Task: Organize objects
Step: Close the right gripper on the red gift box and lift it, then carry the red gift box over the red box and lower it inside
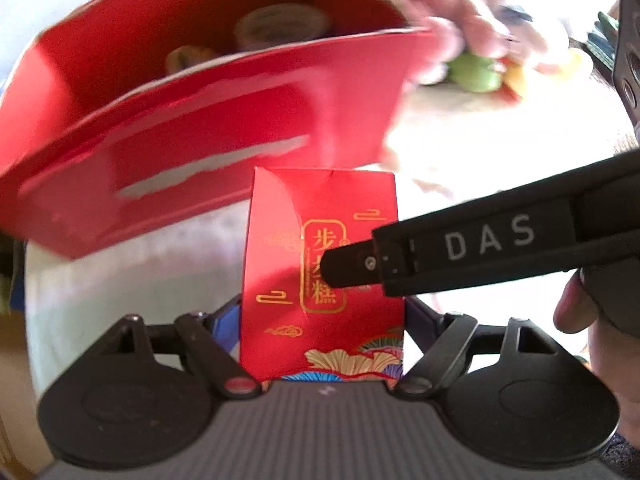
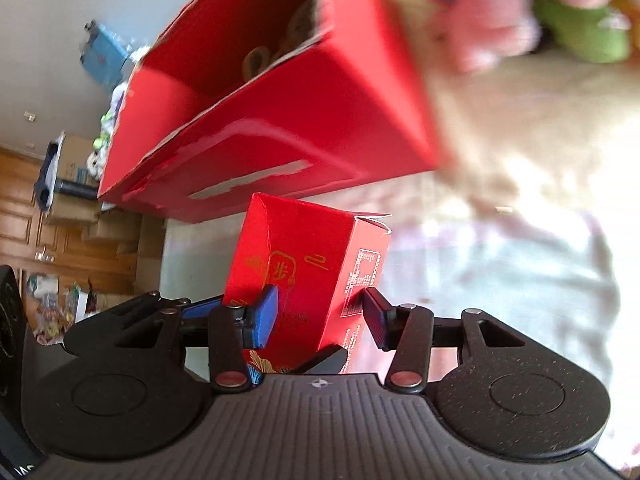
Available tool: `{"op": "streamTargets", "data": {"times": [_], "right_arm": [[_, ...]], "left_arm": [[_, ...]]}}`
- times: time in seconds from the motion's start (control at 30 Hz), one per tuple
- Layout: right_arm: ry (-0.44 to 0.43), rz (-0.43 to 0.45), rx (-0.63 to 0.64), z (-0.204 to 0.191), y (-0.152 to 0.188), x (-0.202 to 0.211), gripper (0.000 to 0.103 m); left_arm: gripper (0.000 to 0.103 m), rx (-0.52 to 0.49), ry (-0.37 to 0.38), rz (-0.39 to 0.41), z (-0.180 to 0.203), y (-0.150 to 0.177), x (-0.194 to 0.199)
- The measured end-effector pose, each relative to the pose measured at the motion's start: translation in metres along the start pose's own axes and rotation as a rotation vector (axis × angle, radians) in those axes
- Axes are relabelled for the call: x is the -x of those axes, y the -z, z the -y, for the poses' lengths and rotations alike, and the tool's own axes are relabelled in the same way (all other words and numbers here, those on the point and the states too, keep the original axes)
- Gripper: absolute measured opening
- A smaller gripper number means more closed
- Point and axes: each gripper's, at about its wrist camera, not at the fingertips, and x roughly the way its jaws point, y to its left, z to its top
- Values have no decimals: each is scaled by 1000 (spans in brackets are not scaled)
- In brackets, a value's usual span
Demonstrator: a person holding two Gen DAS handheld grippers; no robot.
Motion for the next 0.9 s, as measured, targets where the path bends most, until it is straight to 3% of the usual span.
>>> {"op": "streamTargets", "data": {"times": [0.27, 0.47, 0.7, 0.9], "right_arm": [[65, 125, -72, 41, 14, 56, 51], [92, 254, -79, 55, 20, 103, 52], [127, 401, -11, 44, 11, 141, 52], [112, 481, 70, 20, -14, 152, 52]], "left_arm": [[81, -150, 41, 37, 67, -23, 6], [81, -244, 45, 117, 121, -32, 29], [81, -268, 41, 242, 142, -60, 50], [81, -235, 5, 340, 124, -87, 74]]}}
